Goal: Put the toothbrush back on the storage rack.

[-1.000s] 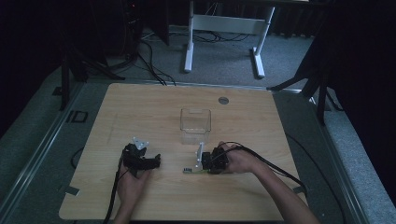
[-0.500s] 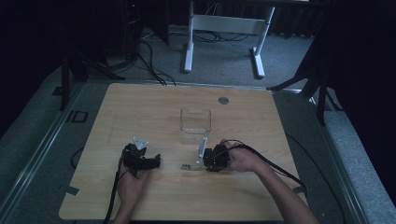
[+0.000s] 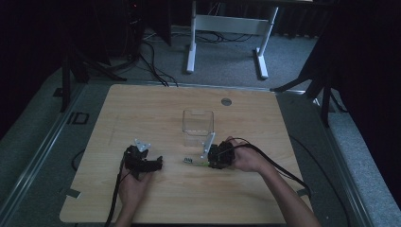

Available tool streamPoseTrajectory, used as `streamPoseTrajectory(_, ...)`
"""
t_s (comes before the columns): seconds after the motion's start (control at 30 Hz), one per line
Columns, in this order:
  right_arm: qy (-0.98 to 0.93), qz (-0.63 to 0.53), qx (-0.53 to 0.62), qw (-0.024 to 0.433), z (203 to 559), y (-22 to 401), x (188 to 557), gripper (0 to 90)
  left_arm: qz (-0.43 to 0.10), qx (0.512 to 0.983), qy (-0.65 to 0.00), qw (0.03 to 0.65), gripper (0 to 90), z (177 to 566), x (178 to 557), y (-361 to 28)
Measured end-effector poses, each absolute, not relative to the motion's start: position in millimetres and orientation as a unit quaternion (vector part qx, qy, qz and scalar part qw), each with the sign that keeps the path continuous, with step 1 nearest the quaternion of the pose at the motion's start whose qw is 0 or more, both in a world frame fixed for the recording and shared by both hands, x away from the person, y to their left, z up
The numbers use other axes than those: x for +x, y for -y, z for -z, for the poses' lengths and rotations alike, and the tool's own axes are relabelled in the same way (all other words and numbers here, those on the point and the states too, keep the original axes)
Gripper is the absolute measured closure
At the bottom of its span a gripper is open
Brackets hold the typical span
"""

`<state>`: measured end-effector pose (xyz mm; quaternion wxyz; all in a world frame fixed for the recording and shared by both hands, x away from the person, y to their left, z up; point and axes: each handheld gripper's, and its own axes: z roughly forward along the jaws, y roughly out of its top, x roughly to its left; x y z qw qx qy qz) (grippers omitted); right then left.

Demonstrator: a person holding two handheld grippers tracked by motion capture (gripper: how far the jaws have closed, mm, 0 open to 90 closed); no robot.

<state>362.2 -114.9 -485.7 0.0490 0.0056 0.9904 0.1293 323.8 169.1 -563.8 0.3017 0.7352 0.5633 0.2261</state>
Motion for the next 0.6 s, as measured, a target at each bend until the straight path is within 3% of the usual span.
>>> streamPoseTrajectory(0.6,-0.979,-0.187,0.054,0.060,477.3,129.9,370.1,83.1,-0.226,0.734,-0.564,0.303,8.2,563.9,323.8,-168.9)
